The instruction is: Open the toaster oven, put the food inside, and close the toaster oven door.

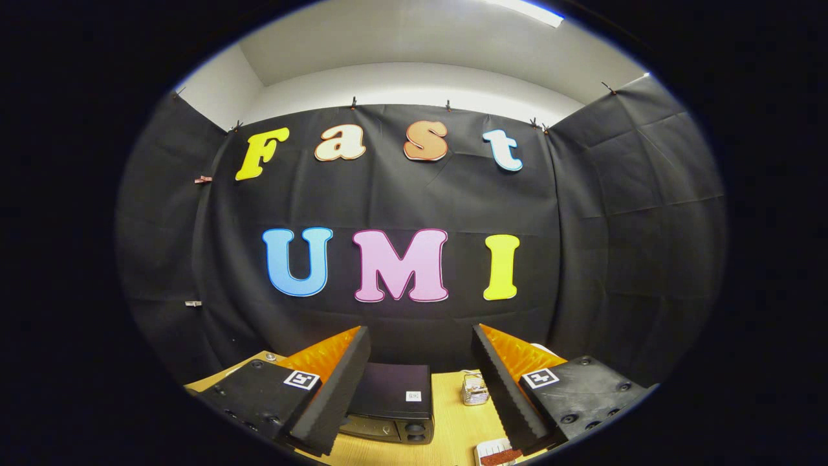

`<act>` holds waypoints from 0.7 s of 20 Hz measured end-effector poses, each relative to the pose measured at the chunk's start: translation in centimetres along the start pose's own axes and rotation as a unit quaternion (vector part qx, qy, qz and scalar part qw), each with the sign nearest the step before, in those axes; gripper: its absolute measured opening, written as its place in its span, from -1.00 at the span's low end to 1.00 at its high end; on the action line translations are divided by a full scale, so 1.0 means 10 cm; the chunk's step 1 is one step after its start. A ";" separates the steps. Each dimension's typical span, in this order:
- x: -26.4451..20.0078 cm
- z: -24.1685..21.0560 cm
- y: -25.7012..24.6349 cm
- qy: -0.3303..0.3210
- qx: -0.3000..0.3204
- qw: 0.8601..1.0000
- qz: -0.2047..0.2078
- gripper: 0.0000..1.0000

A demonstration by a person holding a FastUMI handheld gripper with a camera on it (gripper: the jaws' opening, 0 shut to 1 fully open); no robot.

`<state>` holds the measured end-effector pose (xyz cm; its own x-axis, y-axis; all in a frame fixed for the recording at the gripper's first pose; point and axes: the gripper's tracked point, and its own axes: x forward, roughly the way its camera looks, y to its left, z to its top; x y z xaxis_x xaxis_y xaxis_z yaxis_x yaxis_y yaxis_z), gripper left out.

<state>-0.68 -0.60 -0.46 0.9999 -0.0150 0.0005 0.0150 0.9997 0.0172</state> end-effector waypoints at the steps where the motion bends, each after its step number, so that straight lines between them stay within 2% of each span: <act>1: 0.00 -0.01 0.01 0.001 -0.001 1.000 0.000 0.94; 7: 0.02 -0.06 0.16 0.000 0.011 1.000 -0.003 0.95; 14: 0.13 -0.41 0.83 0.015 0.020 1.000 0.012 0.95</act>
<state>0.70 7.74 -4.46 0.9995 0.0110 -0.0287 -0.0093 0.9983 0.0579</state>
